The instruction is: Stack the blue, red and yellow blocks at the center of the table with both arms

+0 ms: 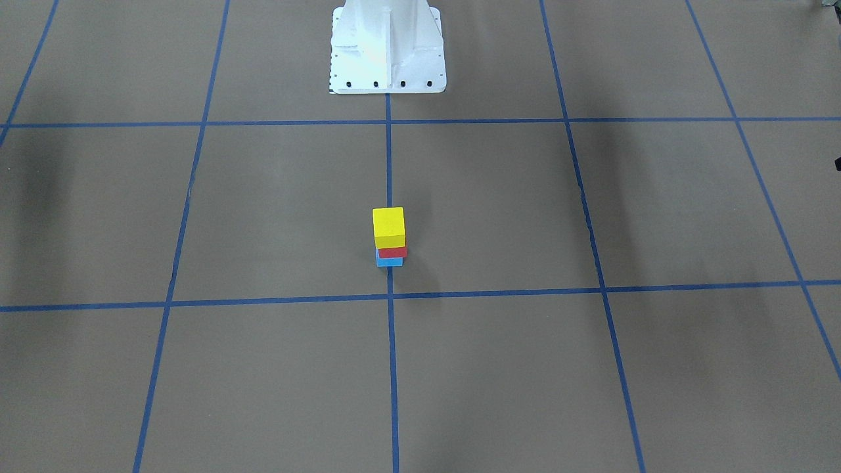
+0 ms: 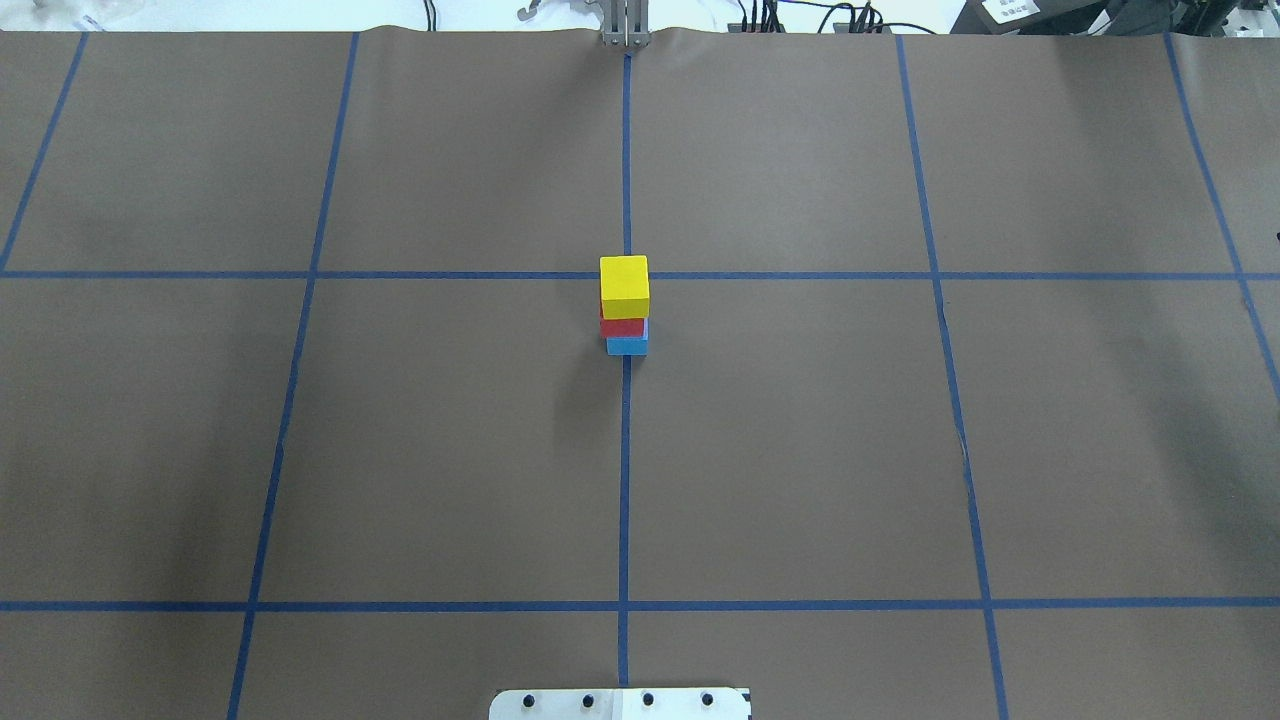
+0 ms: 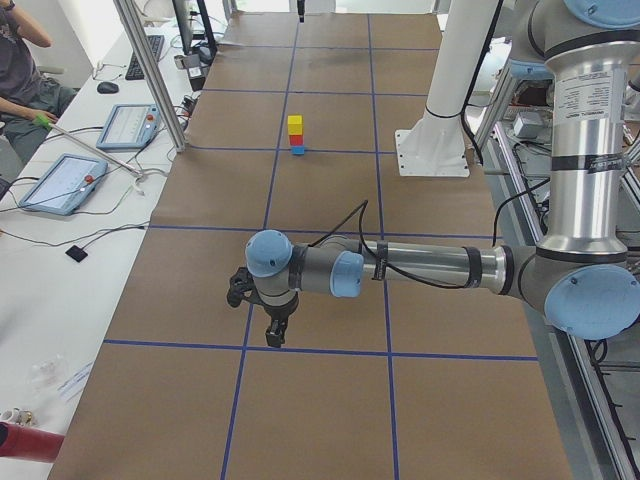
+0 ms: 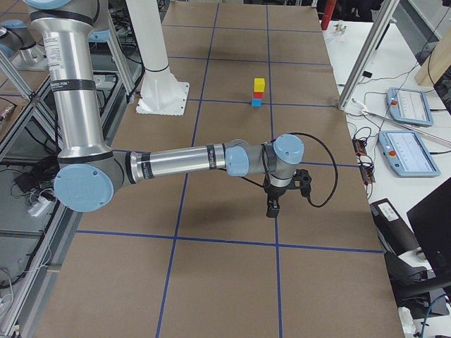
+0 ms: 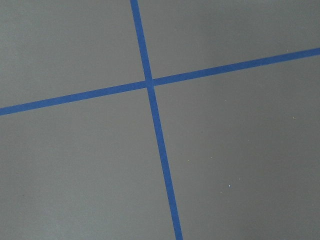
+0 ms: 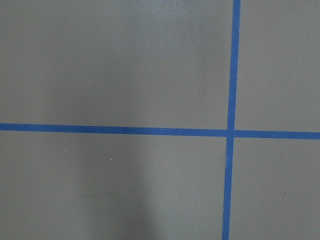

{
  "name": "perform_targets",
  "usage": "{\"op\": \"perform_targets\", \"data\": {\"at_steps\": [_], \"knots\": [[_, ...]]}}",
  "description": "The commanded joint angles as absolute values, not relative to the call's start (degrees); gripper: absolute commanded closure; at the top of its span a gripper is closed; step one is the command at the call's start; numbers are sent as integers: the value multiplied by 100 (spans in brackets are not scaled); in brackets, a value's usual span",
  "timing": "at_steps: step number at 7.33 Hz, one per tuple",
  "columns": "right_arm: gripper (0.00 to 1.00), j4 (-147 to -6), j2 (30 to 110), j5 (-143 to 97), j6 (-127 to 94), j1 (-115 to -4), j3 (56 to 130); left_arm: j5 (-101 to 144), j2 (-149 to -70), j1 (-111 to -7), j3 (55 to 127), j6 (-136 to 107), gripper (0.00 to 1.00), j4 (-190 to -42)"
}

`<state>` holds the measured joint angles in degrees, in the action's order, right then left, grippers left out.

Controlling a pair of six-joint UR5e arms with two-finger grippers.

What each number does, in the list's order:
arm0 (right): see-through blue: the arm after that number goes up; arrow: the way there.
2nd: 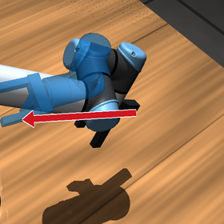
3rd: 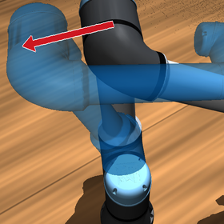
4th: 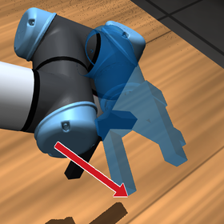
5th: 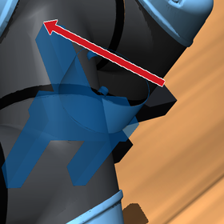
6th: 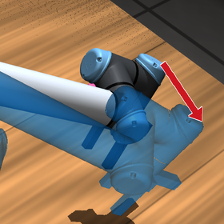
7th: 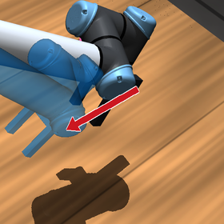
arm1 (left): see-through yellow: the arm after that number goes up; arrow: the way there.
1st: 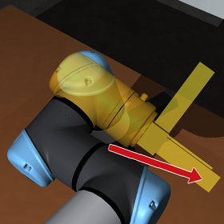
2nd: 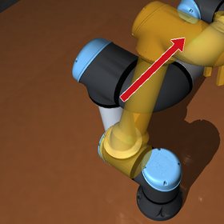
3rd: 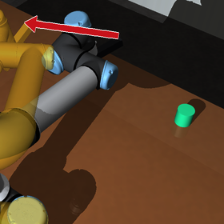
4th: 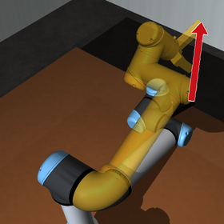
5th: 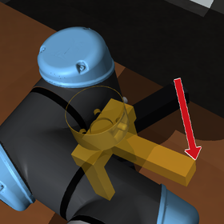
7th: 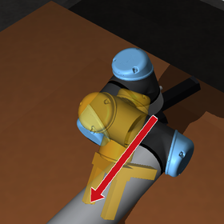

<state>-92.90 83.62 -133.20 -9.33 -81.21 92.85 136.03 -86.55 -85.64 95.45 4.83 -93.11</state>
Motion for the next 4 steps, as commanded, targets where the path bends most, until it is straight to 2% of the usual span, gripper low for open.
{"op": "perform_targets", "data": {"at_steps": [1,4], "knots": [[0,-9290,8358,-13272,-932,-8130,9351,13579,-8570,-8561,10015,466,0,-9160],[0,-9290,8446,-13298,-940,-8147,9456,13570,-8613,-8543,9862,474,0,-8877]]}}
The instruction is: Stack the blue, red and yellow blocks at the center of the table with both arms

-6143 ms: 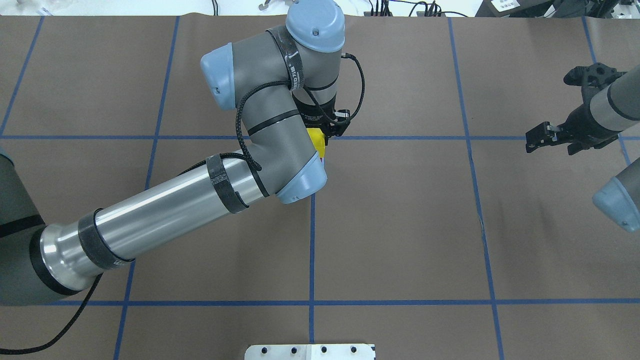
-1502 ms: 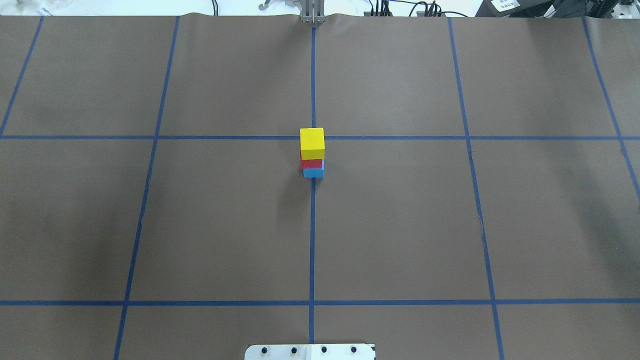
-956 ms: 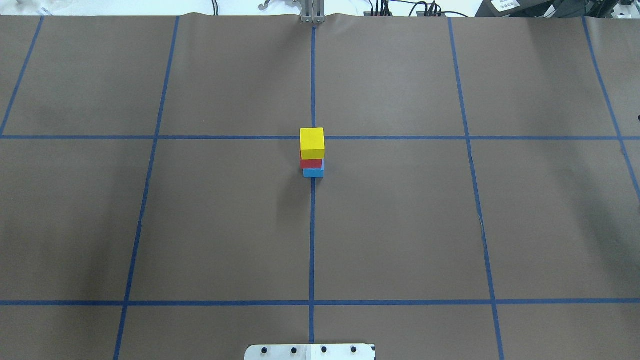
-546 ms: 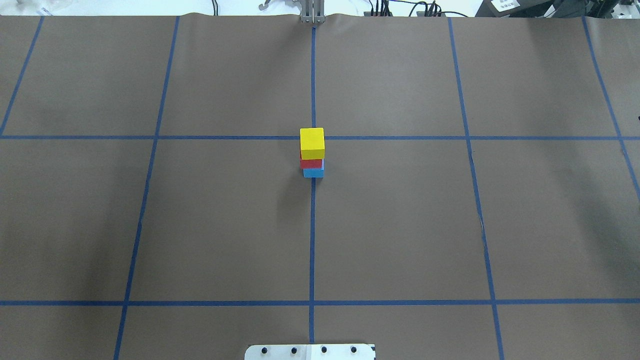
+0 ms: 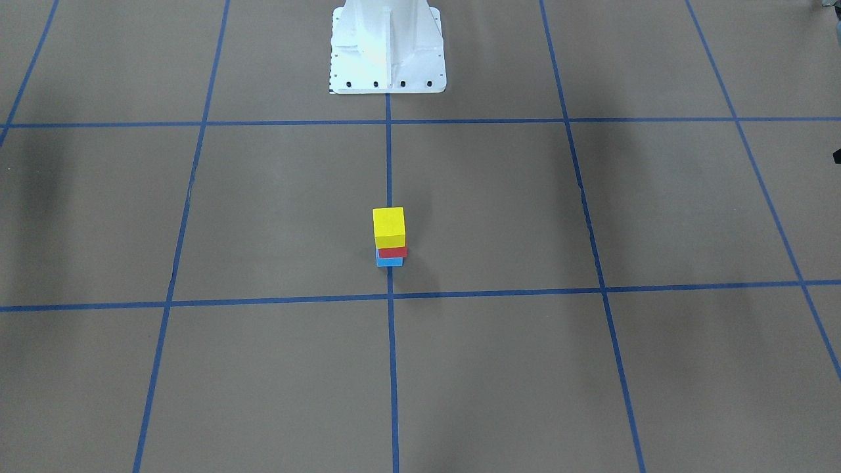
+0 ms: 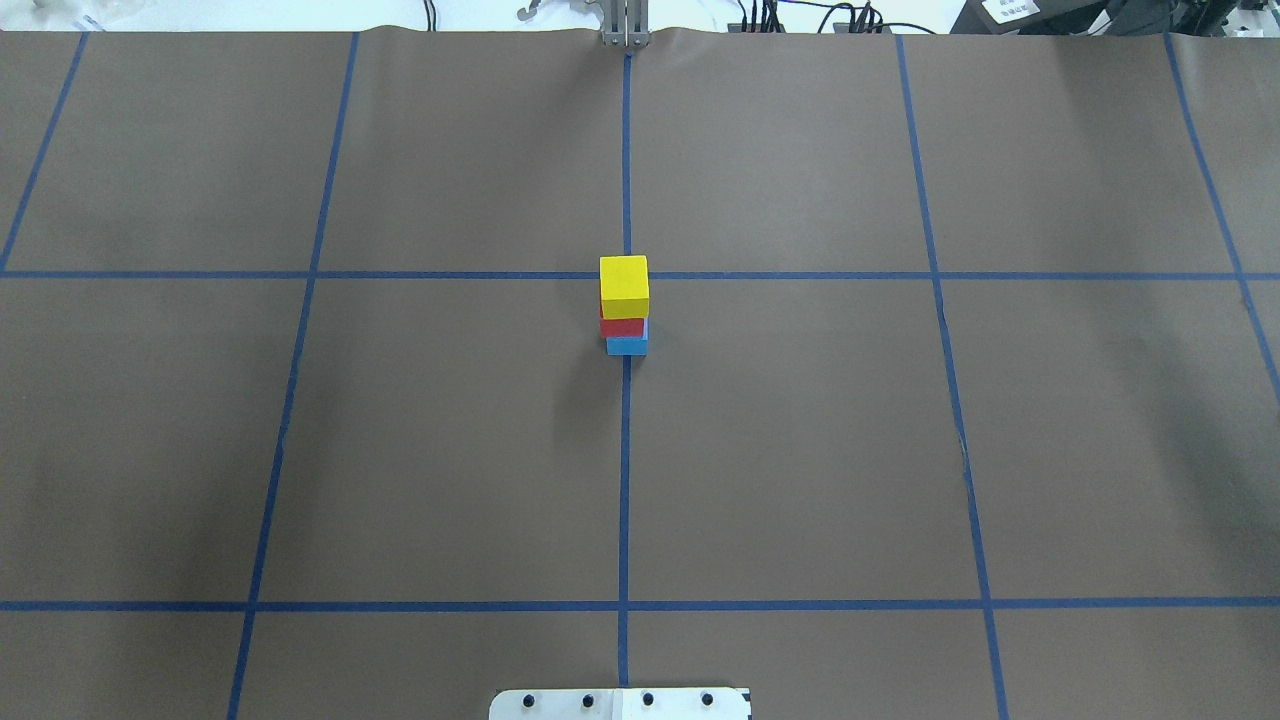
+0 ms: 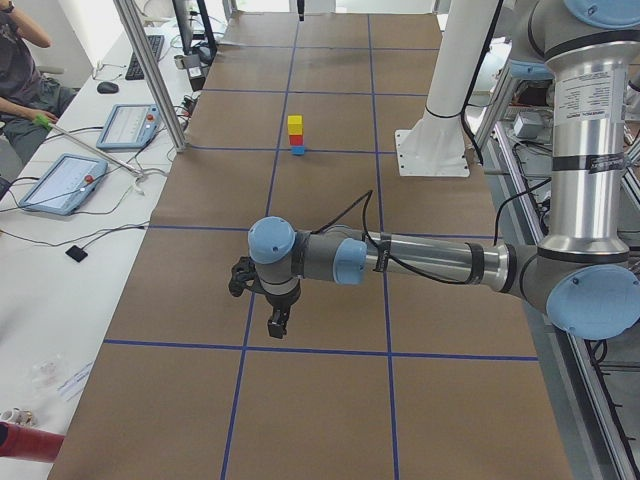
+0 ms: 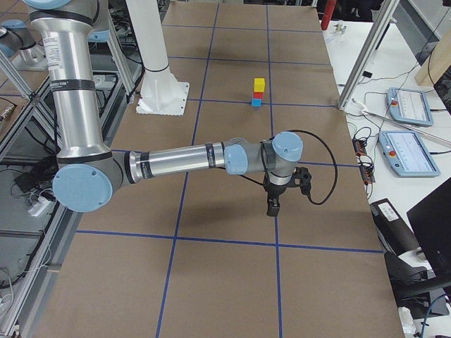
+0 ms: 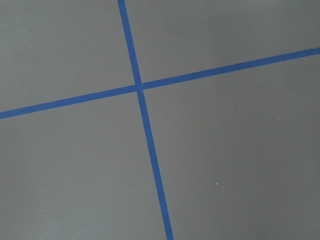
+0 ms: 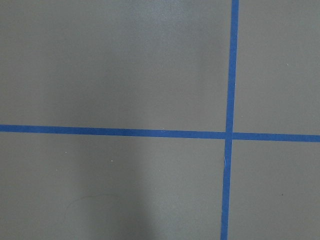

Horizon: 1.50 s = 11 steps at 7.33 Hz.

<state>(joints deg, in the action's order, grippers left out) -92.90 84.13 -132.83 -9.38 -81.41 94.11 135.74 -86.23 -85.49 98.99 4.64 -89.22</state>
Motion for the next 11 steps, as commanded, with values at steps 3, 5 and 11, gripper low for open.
{"op": "perform_targets", "data": {"at_steps": [3,5,11], "knots": [[0,-9281,8437,-13263,-958,-8147,9448,13535,-8569,-8560,9844,510,0,-8833],[0,-9290,8429,-13245,-932,-8147,9440,13526,-8535,-8560,9835,501,0,-8833],[0,-9413,8481,-13069,-325,-8139,9290,13535,-8481,-8552,9826,475,0,-8851]]}}
